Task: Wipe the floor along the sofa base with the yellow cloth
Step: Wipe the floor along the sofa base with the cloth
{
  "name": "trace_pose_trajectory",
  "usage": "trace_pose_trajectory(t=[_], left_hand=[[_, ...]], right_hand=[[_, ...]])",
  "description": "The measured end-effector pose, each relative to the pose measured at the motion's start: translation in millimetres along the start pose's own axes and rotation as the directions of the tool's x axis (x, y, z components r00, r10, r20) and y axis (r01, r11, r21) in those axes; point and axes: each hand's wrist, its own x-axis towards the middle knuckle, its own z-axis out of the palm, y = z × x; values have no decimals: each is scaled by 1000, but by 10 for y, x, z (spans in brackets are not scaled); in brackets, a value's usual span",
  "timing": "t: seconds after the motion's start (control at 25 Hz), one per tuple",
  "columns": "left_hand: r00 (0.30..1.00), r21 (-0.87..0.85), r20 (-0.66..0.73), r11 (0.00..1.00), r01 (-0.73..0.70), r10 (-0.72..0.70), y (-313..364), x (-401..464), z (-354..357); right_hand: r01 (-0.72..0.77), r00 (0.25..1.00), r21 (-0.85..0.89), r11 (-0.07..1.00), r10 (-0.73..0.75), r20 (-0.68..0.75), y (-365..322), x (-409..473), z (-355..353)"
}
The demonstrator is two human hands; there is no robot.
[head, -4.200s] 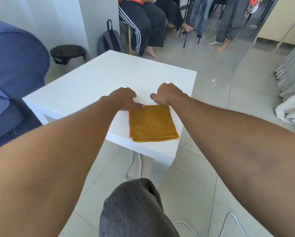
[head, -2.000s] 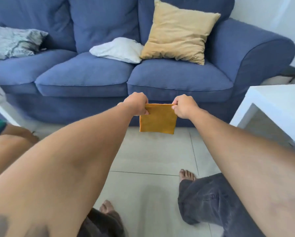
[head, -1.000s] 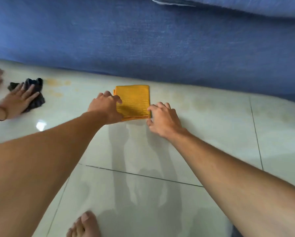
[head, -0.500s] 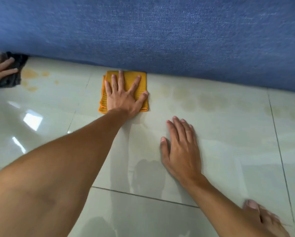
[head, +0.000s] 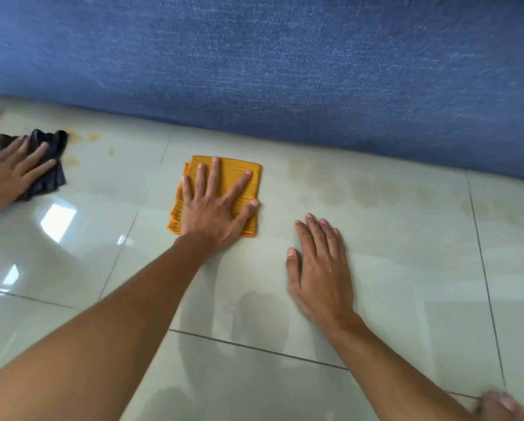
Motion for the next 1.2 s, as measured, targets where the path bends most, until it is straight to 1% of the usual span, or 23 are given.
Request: trace_pose_trajectory(t=[0.12, 0.2, 0.28, 0.36, 0.44, 0.52, 0.64, 0.72, 0.8, 0.88, 0.96, 1.08, 1.16, 1.2], left_hand=[[997, -9, 32, 998, 69, -69, -92, 417, -6], [996, -6, 49, 997, 80, -80, 79, 692, 3], [998, 9, 51, 999, 37, -37, 323, 802, 32], [998, -10, 59, 999, -35, 35, 531, 720, 42], [991, -23, 70, 994, -111, 112, 659, 427, 33], [989, -33, 71, 991, -131, 133, 689, -40, 17], [993, -34, 72, 996, -88, 90, 426, -658, 3], [998, -22, 49, 999, -23, 24, 87, -817, -15], [999, 6, 30, 999, 32, -32, -245, -726, -33], [994, 9, 39, 995, 99, -99, -468, -422, -27], [991, 6, 44, 992, 130, -130, -446, 45, -19], [997, 2, 64, 1000, 31, -31, 4, 632, 9], [996, 9, 79, 999, -53, 52, 339, 669, 24], [992, 7, 83, 995, -95, 94, 456, 553, 32]], right_hand=[[2, 1000, 32, 999, -2, -20, 32, -1, 51], [18, 999, 99, 995, -14, -38, 83, -4, 68], [26, 996, 207, 978, -8, -85, 147, -15, 45], [-39, 988, 234, 971, 73, -138, 257, -65, -7], [-130, 974, 187, 974, 160, -157, 350, -183, -91], [-164, 978, 132, 978, 178, -105, 375, -321, -166], [-120, 993, 32, 992, 120, 22, 387, -385, -207], [-96, 994, -15, 995, 96, 54, 442, -352, -207], [-94, 994, -31, 995, 96, 53, 499, -316, -181], [-87, 995, -51, 995, 89, 32, 525, -320, -103], [-77, 997, -68, 995, 77, -7, 538, -335, -31], [-65, 997, -76, 995, 62, -41, 576, -340, 18], [-61, 997, -54, 997, 59, -50, 579, -332, 11], [-65, 997, -51, 997, 63, -45, 574, -334, -7]])
